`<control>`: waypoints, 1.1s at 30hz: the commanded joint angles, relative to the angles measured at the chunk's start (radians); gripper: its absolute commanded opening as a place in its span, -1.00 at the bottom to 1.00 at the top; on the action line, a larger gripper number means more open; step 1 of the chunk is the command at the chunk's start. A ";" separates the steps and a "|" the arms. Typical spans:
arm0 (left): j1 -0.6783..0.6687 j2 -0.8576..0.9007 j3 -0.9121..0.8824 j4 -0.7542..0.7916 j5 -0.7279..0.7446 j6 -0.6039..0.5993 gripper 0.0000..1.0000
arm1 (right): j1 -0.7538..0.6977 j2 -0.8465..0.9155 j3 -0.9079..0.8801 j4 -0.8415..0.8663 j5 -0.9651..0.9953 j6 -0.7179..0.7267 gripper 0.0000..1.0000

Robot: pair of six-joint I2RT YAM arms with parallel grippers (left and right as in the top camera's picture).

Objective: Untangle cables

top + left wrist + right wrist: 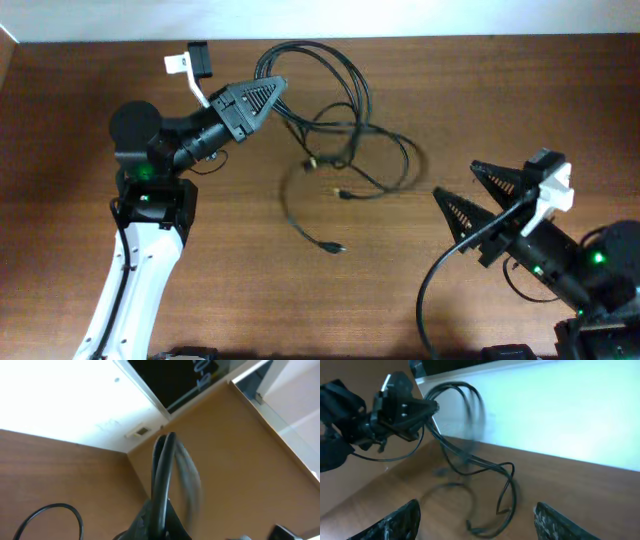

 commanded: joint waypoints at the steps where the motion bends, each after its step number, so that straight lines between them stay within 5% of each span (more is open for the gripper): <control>1: 0.010 -0.011 0.010 0.002 -0.072 0.045 -1.00 | -0.003 -0.008 0.014 -0.009 0.009 -0.010 0.52; 6: -0.038 -0.010 0.010 0.000 -0.016 0.134 -1.00 | -0.002 0.022 0.014 -0.035 0.057 0.072 0.77; 16: -0.484 -0.010 0.010 0.004 -0.065 0.233 -1.00 | -0.002 0.235 0.014 -0.012 0.088 0.154 0.89; 19: -0.558 -0.010 0.010 0.036 -0.025 0.233 -1.00 | -0.002 0.263 0.014 -0.051 0.422 0.155 0.89; 25: -0.526 -0.010 0.010 0.107 0.024 0.266 -1.00 | -0.003 0.264 0.014 -0.187 1.086 0.178 0.98; 33: -0.042 -0.092 0.010 0.069 0.151 0.266 -1.00 | -0.003 0.264 0.014 -0.227 1.208 0.208 0.98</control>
